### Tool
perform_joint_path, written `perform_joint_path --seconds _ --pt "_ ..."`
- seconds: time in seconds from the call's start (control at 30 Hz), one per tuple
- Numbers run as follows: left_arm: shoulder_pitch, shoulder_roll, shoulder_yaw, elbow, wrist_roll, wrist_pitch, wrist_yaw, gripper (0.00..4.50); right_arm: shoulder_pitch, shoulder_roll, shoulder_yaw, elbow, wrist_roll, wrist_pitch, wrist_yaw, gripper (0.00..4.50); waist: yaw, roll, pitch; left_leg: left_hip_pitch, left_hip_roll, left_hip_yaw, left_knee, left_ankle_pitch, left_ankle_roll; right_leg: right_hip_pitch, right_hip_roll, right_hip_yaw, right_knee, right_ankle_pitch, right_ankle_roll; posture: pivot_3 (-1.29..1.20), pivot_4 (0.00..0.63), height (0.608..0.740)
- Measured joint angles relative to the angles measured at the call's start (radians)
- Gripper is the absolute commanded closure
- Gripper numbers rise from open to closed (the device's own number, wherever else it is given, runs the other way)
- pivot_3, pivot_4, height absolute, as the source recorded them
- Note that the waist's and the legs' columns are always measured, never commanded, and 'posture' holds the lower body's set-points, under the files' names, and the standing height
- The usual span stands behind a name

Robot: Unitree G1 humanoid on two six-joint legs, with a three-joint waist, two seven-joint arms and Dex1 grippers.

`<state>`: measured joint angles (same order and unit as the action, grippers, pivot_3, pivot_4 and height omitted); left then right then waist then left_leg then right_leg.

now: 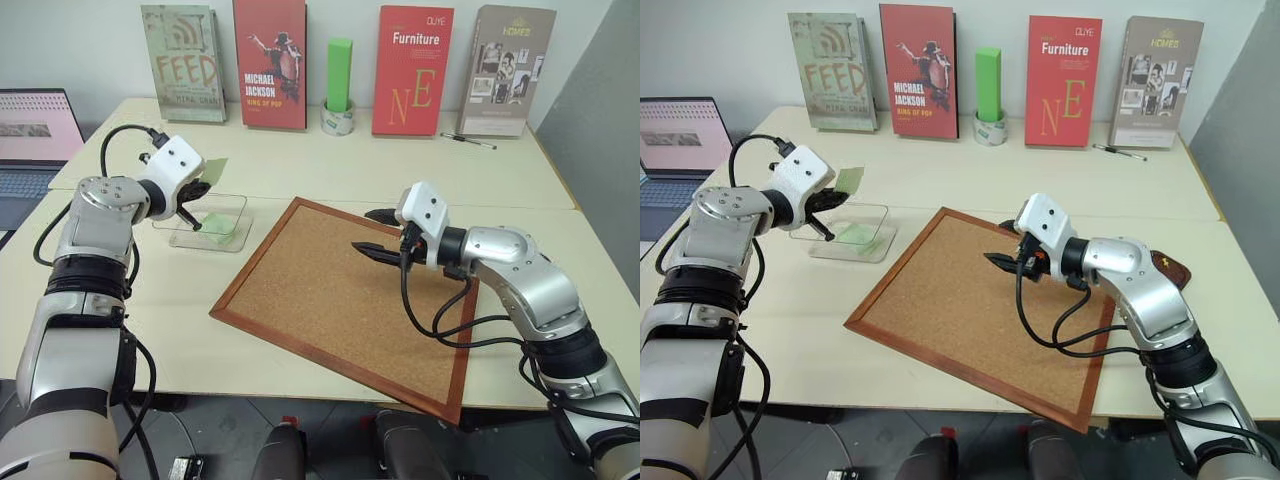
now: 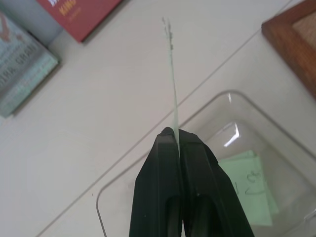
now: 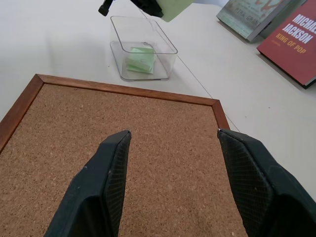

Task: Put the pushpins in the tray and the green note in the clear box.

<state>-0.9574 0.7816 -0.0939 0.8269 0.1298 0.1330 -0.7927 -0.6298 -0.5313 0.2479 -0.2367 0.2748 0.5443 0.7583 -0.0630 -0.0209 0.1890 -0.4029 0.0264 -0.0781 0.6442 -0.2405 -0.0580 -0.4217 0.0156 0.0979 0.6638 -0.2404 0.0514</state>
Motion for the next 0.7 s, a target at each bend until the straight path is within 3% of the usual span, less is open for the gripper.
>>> perform_joint_path --seconds 0.3,0.33,0.7 --pt "0.007 0.001 -0.025 0.023 0.044 -0.017 -0.008 4.50 0.016 -0.001 0.004 -0.026 -0.019 0.018 0.001 1.54 0.004 0.000 0.000 0.001 0.000 0.000 0.001 0.000 0.000 0.000 0.000 0.000 0.001 0.000 0.000 0.00 0.150 0.740" --pt "0.008 0.001 -0.026 0.024 0.044 -0.019 -0.009 4.10 0.016 -0.001 0.004 -0.029 -0.019 0.021 0.001 1.49 0.004 0.000 0.000 0.001 0.000 0.000 0.001 0.000 0.000 0.000 0.000 0.000 0.001 0.000 0.000 0.00 0.150 0.740" --pt "0.008 0.019 -0.025 0.024 0.044 -0.011 -0.048 1.97 0.023 -0.010 0.000 -0.045 -0.017 0.049 0.007 1.49 0.004 0.000 0.000 0.001 0.000 0.000 0.001 0.000 0.000 0.000 0.000 0.000 0.001 0.000 0.000 0.00 0.150 0.740"
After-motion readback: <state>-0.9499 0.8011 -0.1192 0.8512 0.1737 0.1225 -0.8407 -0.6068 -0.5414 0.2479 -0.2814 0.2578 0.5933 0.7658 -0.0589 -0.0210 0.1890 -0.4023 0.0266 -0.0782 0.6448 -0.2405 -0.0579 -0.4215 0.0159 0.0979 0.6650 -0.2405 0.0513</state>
